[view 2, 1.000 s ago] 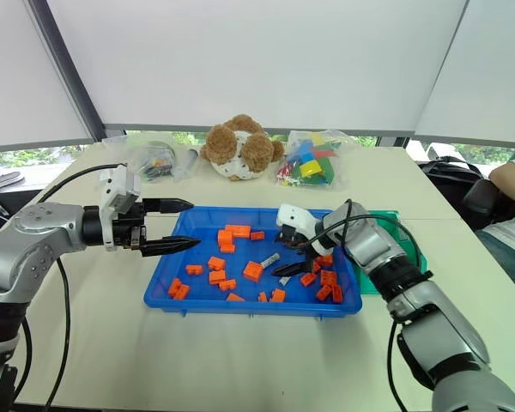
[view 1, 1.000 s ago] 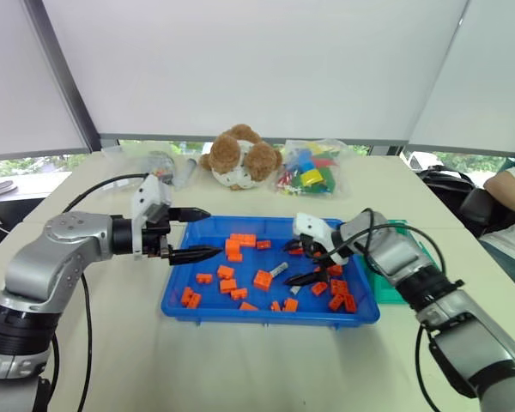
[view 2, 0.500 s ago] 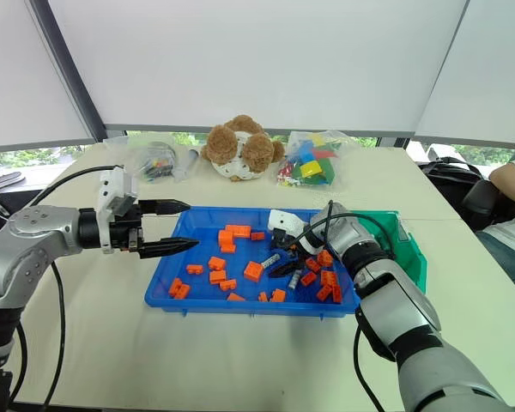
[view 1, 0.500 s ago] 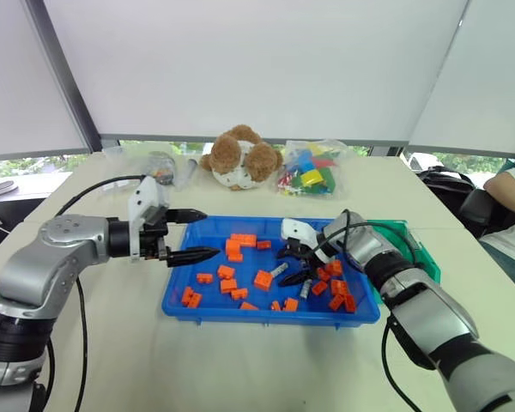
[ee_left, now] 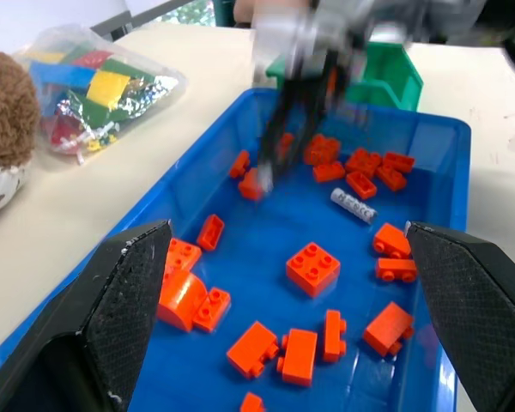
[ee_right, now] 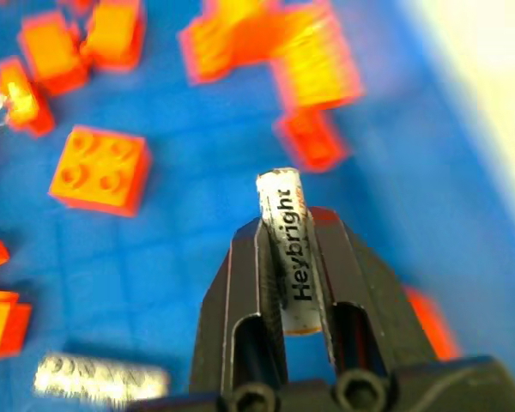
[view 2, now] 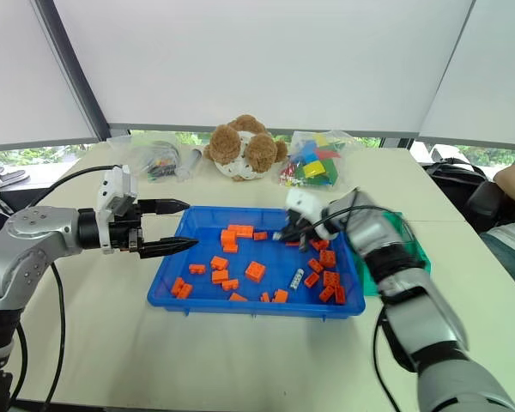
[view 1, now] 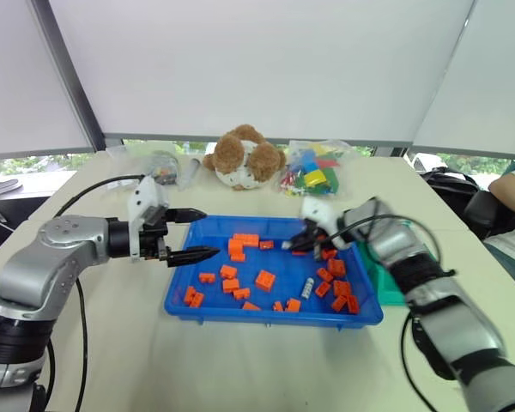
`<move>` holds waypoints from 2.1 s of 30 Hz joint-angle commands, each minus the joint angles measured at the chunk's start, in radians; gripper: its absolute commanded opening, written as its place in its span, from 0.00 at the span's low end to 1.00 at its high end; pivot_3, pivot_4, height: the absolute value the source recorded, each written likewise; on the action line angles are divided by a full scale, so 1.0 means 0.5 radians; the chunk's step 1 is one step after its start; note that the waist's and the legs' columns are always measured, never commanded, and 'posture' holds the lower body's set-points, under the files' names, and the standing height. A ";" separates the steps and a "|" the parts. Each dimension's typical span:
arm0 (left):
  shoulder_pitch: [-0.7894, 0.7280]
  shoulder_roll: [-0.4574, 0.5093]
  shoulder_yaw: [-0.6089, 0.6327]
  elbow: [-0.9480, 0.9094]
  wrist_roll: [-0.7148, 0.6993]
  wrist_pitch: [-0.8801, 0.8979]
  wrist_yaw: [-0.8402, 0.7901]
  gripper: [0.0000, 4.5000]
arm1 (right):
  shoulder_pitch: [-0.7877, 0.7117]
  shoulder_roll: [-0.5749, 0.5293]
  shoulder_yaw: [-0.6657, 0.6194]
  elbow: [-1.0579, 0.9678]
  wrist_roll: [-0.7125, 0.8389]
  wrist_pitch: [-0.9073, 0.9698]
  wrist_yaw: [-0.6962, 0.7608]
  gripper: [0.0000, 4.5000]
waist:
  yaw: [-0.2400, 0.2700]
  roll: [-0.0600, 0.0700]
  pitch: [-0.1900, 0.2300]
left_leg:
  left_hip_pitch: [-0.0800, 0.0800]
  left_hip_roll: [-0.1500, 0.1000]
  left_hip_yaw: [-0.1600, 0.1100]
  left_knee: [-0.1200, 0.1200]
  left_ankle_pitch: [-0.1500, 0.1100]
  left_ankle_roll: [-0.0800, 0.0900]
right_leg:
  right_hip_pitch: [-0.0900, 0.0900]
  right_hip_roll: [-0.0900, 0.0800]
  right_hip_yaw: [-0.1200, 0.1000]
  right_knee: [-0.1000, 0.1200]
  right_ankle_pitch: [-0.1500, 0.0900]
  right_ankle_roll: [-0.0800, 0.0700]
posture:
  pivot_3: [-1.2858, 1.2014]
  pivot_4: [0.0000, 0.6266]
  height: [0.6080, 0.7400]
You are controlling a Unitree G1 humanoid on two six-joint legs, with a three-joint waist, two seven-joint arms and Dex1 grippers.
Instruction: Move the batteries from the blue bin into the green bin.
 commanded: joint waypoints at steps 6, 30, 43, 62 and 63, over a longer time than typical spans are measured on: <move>-0.029 -0.008 0.010 -0.008 -0.015 -0.040 -0.037 1.00 | 0.433 -0.394 -0.639 -0.661 0.060 0.907 -0.548 0.03 | 0.007 -0.001 0.000 | 0.000 0.000 0.000 0.001 0.000 0.000 | 0.000 0.000 0.000 -0.001 0.000 -0.001 | 0.52 0.24 0.90; -0.170 -0.080 -0.076 0.123 0.049 -0.079 -0.099 1.00 | 0.525 -0.605 -0.152 -1.011 0.483 0.431 0.112 1.00 | -0.015 0.000 0.000 | 0.002 0.000 -0.001 -0.002 -0.001 0.001 | 0.000 0.004 0.002 -0.001 0.000 0.000 | 0.52 0.24 0.90; -0.124 -0.058 -0.029 0.040 0.026 -0.046 -0.062 1.00 | 0.180 -0.259 0.523 -0.193 0.012 -0.583 0.493 1.00 | -0.014 0.000 0.000 | 0.001 0.000 0.000 0.002 0.000 0.001 | 0.000 0.003 0.002 0.000 0.000 0.000 | 0.52 0.24 0.90; -0.077 -0.047 0.003 -0.043 0.008 -0.006 -0.006 1.00 | -0.104 0.101 0.551 0.678 -0.205 -0.955 0.520 0.12 | -0.016 0.000 0.000 | 0.004 0.000 0.000 0.002 0.000 0.000 | 0.004 0.002 0.001 0.000 0.000 0.000 | 0.52 0.24 0.90; -0.076 -0.048 0.003 -0.044 0.007 -0.007 -0.005 1.00 | -0.098 0.106 0.548 0.665 -0.201 -0.949 0.528 0.01 | -0.016 0.000 0.000 | 0.004 0.000 0.000 0.002 0.000 0.000 | 0.004 0.002 0.001 0.000 0.000 0.000 | 0.52 0.24 0.90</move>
